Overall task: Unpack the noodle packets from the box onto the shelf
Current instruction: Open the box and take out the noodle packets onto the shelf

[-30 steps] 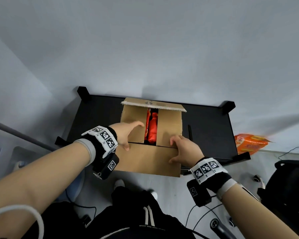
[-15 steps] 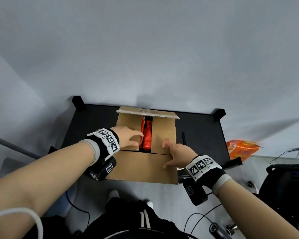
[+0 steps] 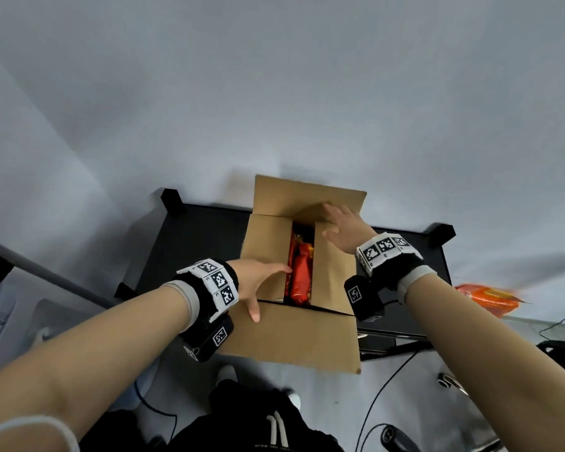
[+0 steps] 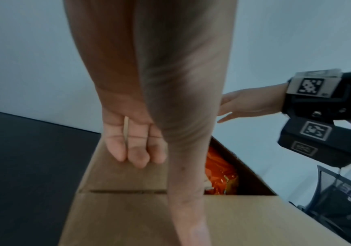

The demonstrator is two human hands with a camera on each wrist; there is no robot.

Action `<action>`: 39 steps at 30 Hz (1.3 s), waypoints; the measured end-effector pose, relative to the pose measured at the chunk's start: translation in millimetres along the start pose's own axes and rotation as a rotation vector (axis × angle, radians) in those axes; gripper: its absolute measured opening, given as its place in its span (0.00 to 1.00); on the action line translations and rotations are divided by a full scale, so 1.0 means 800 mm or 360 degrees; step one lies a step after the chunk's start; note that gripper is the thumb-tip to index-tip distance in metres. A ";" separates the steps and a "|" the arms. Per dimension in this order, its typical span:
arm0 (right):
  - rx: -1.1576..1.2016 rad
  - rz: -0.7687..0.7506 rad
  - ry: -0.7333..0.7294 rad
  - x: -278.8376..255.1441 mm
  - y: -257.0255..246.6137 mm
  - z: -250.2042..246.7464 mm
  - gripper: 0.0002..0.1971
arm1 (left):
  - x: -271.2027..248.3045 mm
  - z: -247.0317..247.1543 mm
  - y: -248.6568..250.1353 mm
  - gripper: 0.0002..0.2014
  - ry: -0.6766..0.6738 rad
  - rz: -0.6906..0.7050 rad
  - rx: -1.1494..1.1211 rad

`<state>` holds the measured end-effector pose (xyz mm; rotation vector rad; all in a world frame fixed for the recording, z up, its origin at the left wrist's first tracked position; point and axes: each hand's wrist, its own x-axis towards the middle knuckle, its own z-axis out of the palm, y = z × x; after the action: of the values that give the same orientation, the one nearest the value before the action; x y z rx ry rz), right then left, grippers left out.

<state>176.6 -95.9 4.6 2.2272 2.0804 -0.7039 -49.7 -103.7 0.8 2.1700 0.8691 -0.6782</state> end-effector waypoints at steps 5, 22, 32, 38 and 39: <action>-0.0165 0.0165 -0.0146 0.039 -0.010 0.026 0.41 | 0.001 -0.004 -0.001 0.53 0.0007 0.0032 0.0016; 0.0320 0.0048 -0.0109 0.025 0.031 -0.004 0.41 | 0.026 -0.034 0.001 0.14 0.0299 0.0045 0.0193; -0.0001 0.0355 0.0233 -0.059 0.102 -0.035 0.26 | -0.026 -0.101 -0.047 0.09 0.0405 -0.0277 -0.0103; -0.0315 0.0619 0.0299 -0.086 0.101 0.002 0.21 | -0.041 -0.078 -0.095 0.16 0.0529 -0.0688 0.0050; -0.0275 0.0647 0.0211 -0.084 0.099 0.010 0.22 | -0.037 -0.070 -0.097 0.15 0.0531 -0.0739 0.0040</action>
<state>248.2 -171.1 -2.8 2.5323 1.5770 -0.3428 -114.7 -30.8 23.8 2.1521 1.5782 -0.5476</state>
